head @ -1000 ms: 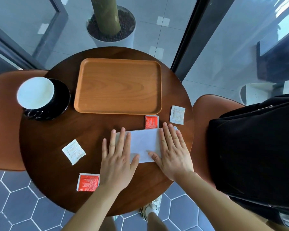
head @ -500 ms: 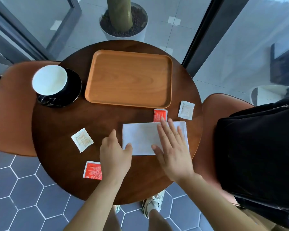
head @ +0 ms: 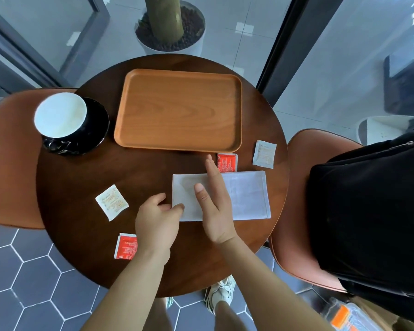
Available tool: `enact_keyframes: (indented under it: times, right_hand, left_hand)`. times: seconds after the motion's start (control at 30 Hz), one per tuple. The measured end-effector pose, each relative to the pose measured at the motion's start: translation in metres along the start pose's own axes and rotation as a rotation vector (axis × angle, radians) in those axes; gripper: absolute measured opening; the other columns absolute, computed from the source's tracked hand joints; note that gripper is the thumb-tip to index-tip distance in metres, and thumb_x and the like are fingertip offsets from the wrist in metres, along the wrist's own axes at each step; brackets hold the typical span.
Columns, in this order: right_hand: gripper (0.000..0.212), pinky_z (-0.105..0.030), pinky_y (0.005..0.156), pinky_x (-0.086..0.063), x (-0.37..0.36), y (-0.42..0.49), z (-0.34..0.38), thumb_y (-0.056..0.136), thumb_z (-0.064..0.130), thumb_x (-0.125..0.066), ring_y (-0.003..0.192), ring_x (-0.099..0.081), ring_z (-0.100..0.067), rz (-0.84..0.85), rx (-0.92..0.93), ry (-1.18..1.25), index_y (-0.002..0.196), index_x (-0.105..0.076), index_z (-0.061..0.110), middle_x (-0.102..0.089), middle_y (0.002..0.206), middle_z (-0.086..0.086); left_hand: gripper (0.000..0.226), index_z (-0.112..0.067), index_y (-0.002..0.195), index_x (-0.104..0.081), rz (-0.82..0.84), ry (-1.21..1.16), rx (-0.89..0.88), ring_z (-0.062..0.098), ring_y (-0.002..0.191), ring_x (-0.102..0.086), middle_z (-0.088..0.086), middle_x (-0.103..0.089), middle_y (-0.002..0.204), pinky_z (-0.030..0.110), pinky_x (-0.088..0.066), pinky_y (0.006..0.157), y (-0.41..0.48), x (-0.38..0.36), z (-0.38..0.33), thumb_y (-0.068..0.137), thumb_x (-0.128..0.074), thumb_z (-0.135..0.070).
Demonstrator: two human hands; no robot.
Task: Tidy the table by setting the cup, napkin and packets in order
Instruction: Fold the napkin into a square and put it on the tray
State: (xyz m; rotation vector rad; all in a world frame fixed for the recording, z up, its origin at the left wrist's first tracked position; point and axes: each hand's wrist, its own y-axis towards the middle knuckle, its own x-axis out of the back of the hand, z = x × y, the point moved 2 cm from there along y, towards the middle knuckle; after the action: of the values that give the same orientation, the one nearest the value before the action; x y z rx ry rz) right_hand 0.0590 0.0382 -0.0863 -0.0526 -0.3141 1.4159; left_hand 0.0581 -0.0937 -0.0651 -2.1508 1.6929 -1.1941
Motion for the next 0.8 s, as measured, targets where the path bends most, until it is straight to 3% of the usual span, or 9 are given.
enact_keyframes:
  times: [0.1, 0.17, 0.2, 0.27, 0.37, 0.5, 0.6, 0.7, 0.8]
  right_hand:
    - [0.062, -0.035, 0.124, -0.023, 0.002, 0.0, 0.003, 0.097, 0.05, -0.046, 0.146, -0.022, 0.007, 0.019, -0.028, 0.058, 0.155, -0.031, 0.032, -0.027, 0.162, 0.021]
    - [0.062, -0.034, 0.123, -0.024, 0.006, 0.0, 0.005, 0.096, 0.053, -0.046, 0.146, -0.024, 0.006, 0.01, -0.032, 0.093, 0.154, -0.032, 0.036, -0.029, 0.16, 0.024]
    - [0.062, -0.032, 0.122, -0.025, 0.008, -0.001, 0.005, 0.096, 0.055, -0.046, 0.146, -0.024, 0.005, -0.004, -0.014, 0.098, 0.154, -0.032, 0.037, -0.03, 0.159, 0.025]
    - [0.062, -0.027, 0.118, -0.026, 0.009, -0.005, 0.004, 0.096, 0.058, -0.046, 0.146, -0.025, 0.005, -0.019, 0.018, 0.107, 0.153, -0.032, 0.039, -0.03, 0.158, 0.028]
    - [0.063, -0.013, 0.108, -0.033, 0.008, -0.01, -0.001, 0.093, 0.056, -0.048, 0.14, -0.032, 0.009, -0.005, -0.066, 0.209, 0.152, -0.035, 0.038, -0.034, 0.155, 0.03]
    - [0.054, -0.005, 0.105, -0.034, 0.015, -0.009, -0.001, 0.096, 0.044, -0.049, 0.138, -0.039, 0.007, -0.065, -0.082, 0.314, 0.148, -0.045, 0.033, -0.045, 0.151, 0.023]
    - [0.041, -0.022, 0.106, -0.044, 0.031, -0.01, 0.002, 0.097, 0.039, -0.051, 0.129, -0.054, -0.005, -0.23, -0.1, 0.366, 0.137, -0.058, 0.028, -0.061, 0.136, 0.015]
    - [0.021, -0.033, 0.087, -0.057, 0.053, -0.009, 0.01, 0.1, 0.029, -0.056, 0.103, -0.069, -0.017, -0.335, -0.137, 0.278, 0.119, -0.065, 0.026, -0.072, 0.113, 0.006]
    - [0.021, -0.034, 0.068, -0.059, 0.071, -0.001, 0.025, 0.102, 0.034, -0.055, 0.077, -0.071, -0.018, -0.186, -0.172, 0.088, 0.104, -0.069, 0.019, -0.074, 0.089, 0.001]
  left_hand:
    - [0.043, -0.018, 0.127, -0.065, 0.027, -0.012, 0.006, 0.015, 0.092, -0.067, -0.004, -0.073, 0.103, 0.029, -0.053, 0.08, -0.002, -0.001, -0.001, 0.086, -0.077, -0.027]
    - [0.007, -0.028, 0.094, -0.074, 0.046, -0.033, 0.008, 0.015, 0.087, -0.07, -0.007, -0.077, 0.092, 0.027, -0.052, 0.07, -0.002, -0.001, 0.002, 0.088, -0.075, -0.024]
    - [0.014, -0.033, 0.078, -0.073, 0.054, -0.034, -0.006, 0.016, 0.083, -0.071, -0.009, -0.077, 0.083, 0.026, -0.052, 0.064, -0.002, -0.002, 0.002, 0.088, -0.074, -0.023]
    - [0.029, -0.039, 0.065, -0.073, 0.065, -0.051, -0.017, 0.014, 0.077, -0.072, -0.014, -0.075, 0.075, 0.027, -0.053, 0.06, -0.004, -0.001, 0.004, 0.089, -0.073, -0.022]
    - [0.041, -0.054, 0.066, -0.071, 0.047, -0.109, -0.048, 0.002, 0.075, -0.071, -0.02, -0.075, 0.075, 0.028, -0.056, 0.062, -0.011, 0.0, 0.001, 0.088, -0.072, -0.019]
    - [0.021, -0.038, 0.076, -0.072, -0.028, -0.118, -0.095, 0.008, 0.082, -0.074, -0.014, -0.077, 0.082, 0.027, -0.061, 0.064, -0.018, 0.0, 0.002, 0.086, -0.074, -0.019]
    - [0.013, -0.034, 0.087, -0.072, -0.071, -0.014, -0.231, 0.001, 0.081, -0.071, -0.015, -0.075, 0.082, 0.011, -0.054, 0.059, -0.029, 0.0, -0.005, 0.087, -0.073, -0.02]
    - [0.013, -0.021, 0.1, -0.076, -0.116, 0.131, -0.405, 0.005, 0.077, -0.07, -0.01, -0.074, 0.088, 0.007, -0.049, 0.057, -0.042, 0.0, -0.019, 0.087, -0.074, -0.021]
    - [0.017, -0.015, 0.103, -0.076, -0.139, 0.196, -0.556, 0.008, 0.076, -0.068, -0.003, -0.071, 0.09, 0.015, -0.053, 0.058, -0.055, -0.006, -0.034, 0.086, -0.076, -0.02]
